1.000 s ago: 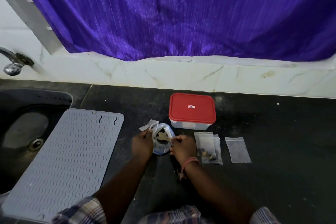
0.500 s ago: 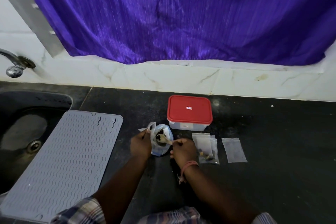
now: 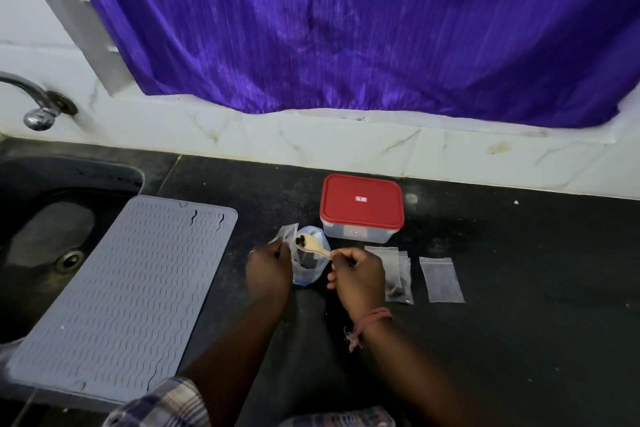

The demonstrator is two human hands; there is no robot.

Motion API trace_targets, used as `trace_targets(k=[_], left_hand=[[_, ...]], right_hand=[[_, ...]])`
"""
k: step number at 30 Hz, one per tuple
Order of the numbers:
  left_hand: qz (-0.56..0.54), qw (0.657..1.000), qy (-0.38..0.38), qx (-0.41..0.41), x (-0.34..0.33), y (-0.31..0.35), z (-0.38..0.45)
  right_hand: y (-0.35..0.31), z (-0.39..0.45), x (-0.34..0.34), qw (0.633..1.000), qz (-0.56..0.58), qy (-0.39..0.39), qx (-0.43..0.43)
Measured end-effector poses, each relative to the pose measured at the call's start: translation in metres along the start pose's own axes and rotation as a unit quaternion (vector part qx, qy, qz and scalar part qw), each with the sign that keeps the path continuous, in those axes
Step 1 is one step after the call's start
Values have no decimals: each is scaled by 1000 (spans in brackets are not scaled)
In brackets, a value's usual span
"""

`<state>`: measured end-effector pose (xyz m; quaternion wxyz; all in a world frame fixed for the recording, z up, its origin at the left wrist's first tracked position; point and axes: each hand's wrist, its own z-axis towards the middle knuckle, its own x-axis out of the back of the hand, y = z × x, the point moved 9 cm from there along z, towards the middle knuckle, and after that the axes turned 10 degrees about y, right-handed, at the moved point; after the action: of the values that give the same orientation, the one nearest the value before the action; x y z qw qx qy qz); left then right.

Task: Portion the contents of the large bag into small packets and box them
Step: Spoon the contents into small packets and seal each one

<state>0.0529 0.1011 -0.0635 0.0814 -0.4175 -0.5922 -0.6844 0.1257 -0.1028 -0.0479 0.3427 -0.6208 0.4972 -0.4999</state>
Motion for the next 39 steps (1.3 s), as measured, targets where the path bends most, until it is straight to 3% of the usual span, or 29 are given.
trace_targets(k=[5,9,11,13,14,16,21,23,25,28,34,39], left_hand=[[33,998,15,-54,6,12,-17],[26,996,8,-87,18,24,-28],[-29,993,-21,-110,20,32,-36],[-35,994,4,-106,23,27,-38],[-35,995,10,-88,22,22,-38],[-48,996,13,-75,20,15,-36],[-90,996,17,3,29,6,-30],[-101,994,20,36,29,1,-28],[-105,993,23,57,31,1,-27],[-118,990,25,79,37,1,-23],[-108,992,33,54,56,16,-11],[-114,993,-20,21,65,29,-12]], right_hand=[[-9,4,-6,995,-71,1,67],[-25,-6,-17,971,-144,-7,191],[-41,-20,-26,931,-199,-20,305],[-51,-40,-41,856,-290,-58,425],[-51,-48,-48,816,-331,-73,468],[-45,-55,-51,781,-358,-92,504],[-55,-54,-32,791,-300,-54,530],[-64,-48,-14,849,-207,-13,485],[-59,-29,5,916,-103,32,387],[-29,1,20,966,-58,76,240],[5,12,-14,959,-208,28,193],[21,7,-39,938,-297,-21,176]])
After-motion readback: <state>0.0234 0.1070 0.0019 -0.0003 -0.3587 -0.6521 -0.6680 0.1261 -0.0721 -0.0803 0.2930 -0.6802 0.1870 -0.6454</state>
